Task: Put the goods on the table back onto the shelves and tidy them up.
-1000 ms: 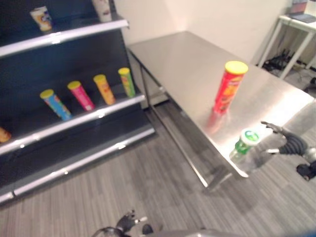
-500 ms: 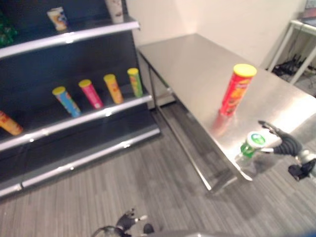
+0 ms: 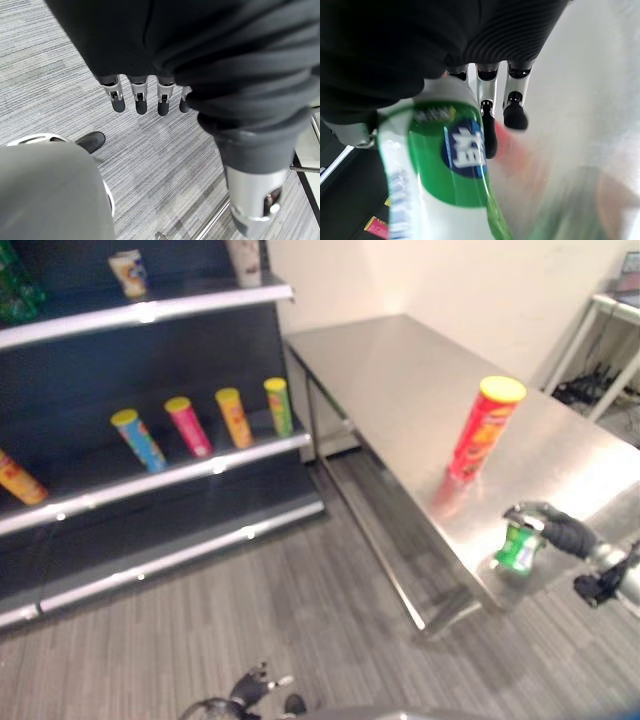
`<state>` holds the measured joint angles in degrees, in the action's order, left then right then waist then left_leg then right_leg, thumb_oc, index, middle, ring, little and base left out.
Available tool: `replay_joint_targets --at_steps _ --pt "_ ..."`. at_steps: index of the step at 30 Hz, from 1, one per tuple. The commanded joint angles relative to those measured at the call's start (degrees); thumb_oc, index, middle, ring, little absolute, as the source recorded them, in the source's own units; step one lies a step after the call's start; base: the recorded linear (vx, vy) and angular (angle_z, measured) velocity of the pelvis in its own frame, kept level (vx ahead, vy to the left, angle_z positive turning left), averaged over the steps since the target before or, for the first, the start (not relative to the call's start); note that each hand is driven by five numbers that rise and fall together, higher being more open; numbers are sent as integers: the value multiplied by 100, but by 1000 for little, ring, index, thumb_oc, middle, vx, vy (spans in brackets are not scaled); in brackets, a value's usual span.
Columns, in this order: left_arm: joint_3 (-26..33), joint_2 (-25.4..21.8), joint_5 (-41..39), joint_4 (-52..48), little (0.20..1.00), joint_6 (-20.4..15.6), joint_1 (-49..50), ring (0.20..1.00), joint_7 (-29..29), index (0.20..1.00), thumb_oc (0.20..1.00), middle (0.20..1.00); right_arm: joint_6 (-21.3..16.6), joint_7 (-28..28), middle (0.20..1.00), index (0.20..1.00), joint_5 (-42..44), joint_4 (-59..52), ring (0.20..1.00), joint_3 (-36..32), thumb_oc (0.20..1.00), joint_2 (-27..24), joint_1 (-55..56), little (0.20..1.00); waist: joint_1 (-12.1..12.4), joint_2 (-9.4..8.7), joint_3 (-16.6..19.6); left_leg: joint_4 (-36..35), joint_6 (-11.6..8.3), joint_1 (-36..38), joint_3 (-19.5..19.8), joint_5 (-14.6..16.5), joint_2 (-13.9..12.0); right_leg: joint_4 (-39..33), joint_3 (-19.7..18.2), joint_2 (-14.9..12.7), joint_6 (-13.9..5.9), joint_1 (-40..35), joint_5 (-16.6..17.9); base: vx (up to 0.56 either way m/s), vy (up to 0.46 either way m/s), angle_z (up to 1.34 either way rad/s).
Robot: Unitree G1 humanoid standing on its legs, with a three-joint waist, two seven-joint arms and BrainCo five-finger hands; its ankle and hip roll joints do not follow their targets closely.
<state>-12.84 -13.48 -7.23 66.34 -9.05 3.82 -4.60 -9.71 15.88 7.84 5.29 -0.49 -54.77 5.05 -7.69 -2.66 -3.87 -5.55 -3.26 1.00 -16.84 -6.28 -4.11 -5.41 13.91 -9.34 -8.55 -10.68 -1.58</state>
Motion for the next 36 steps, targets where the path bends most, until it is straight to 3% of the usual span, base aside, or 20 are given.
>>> replay_joint_targets --at_steps 1,8,16,19,24,26,29,32,33,35,36 --pt "19 -50 283 150 1000 -119 -460 1000 -1 1000 1000 1000 -328 -119 200 200 134 -252 200 -240 200 -395 -618 200 312 67 -93 55 -600 601 -409 276 -498 100 368 194 -11 237 74 -15 -44 7" --pt "12 -68 228 83 1000 -130 -439 1000 15 1000 1000 1000 -531 -430 200 200 224 -822 200 -567 200 -418 -948 200 369 103 -82 55 -687 592 -373 160 -611 72 375 308 67 186 -24 -16 -57 4" --pt "-6 -86 190 12 1000 -149 -390 1000 85 1000 1000 1000 -761 -849 200 200 77 -1224 200 -420 200 -423 -1793 200 558 138 -116 139 -766 527 -190 -60 -769 41 334 495 198 105 -163 -26 -73 9" --pt "-69 -42 56 -86 1000 -181 -418 1000 128 1000 1000 1000 -882 -1008 200 200 -10 -1401 200 -282 200 -500 -2280 200 661 71 -274 608 -818 144 -63 -80 -821 41 437 444 240 104 -156 -97 -4 18" --pt "-1 -10 31 -86 1000 -191 -289 1000 151 1000 1000 1000 -895 -1208 200 200 -353 -1499 200 -336 200 -588 -2357 200 585 117 -267 467 -943 258 -340 -203 -1295 54 697 293 166 146 -97 2 152 42" --pt "34 -28 66 -66 1000 -214 -348 1000 208 1000 1000 1000 -888 -1360 200 200 -513 -1510 200 -390 200 -637 -2282 200 504 164 -294 257 -1029 348 -523 -475 -1717 107 887 72 57 259 -57 3 292 33" --pt "42 -54 126 -118 1000 -194 -364 1000 206 1000 1000 1000 -856 -1391 200 200 -567 -1560 200 -599 200 -667 -2126 200 432 257 -253 122 -1086 392 -653 -515 -1842 95 953 -19 -59 193 -115 96 261 53" --pt "-51 -56 178 -193 1000 -182 -341 1000 152 1000 1000 1000 -801 -1472 200 200 -666 -1557 200 -827 200 -645 -1948 200 436 331 -167 107 -1019 326 -737 -324 -1716 138 1021 -200 -146 200 3 111 329 44" --pt "-118 -106 271 -207 1000 -169 -442 1000 132 1000 1000 1000 -735 -1542 200 200 -800 -1516 200 -918 200 -568 -1900 200 451 287 -115 106 -895 264 -720 -121 -1427 265 1051 -531 -263 183 119 96 273 43" --pt "-119 -107 270 -207 1000 -169 -442 1000 132 1000 1000 1000 -735 -1541 200 200 -800 -1516 200 -919 200 -567 -1899 200 452 286 -114 106 -894 263 -720 -121 -1426 265 1051 -532 -263 184 119 99 328 39" --pt "-184 -226 324 -258 1000 -169 -599 1000 151 1000 1000 1000 -645 -1621 200 200 -997 -1465 200 -723 200 -483 -2114 200 503 166 -124 98 -569 227 -690 172 -891 645 925 -1055 -406 383 439 141 517 23"
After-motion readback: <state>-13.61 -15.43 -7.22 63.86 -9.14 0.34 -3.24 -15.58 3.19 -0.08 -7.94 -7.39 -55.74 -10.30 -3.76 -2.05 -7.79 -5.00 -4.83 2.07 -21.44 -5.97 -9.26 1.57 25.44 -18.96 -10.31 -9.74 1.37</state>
